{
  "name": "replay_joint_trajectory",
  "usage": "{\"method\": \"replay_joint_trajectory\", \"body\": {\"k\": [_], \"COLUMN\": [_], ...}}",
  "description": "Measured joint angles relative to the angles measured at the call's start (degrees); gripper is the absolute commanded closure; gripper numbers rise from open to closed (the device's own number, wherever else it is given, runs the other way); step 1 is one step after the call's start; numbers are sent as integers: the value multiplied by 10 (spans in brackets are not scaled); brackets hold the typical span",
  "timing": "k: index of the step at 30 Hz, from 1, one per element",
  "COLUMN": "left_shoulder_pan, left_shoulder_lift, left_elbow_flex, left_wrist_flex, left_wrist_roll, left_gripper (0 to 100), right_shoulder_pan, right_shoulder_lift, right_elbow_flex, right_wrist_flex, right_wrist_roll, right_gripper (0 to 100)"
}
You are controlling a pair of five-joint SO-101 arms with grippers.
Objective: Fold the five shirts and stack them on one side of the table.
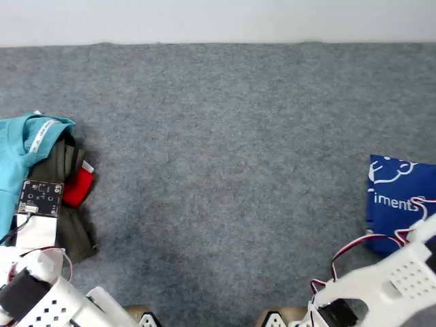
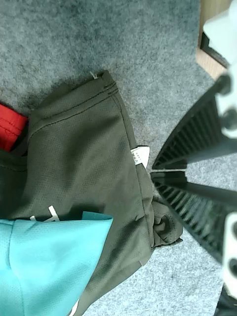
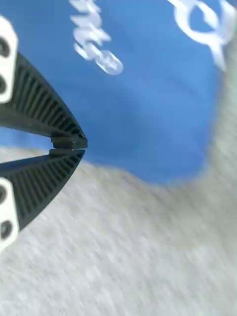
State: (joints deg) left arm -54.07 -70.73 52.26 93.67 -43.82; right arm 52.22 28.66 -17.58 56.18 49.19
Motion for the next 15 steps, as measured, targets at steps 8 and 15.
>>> {"method": "replay_joint_trajectory", "body": {"k": [8, 15], "left_shoulder_pan": [0, 0], "left_shoulder_lift": [0, 0], "left_elbow_flex": [0, 0], "left_wrist_flex": [0, 0], "left_wrist_roll": [0, 0], "left_gripper": [985, 985], "right_shoulder_pan": [-1, -12], "right_shoulder_lift": [119, 57], "right_elbow_flex": [1, -46], "right_wrist_flex": [-144, -20], "right_wrist_roll": [-4, -14], "right_gripper": [990, 990]}}
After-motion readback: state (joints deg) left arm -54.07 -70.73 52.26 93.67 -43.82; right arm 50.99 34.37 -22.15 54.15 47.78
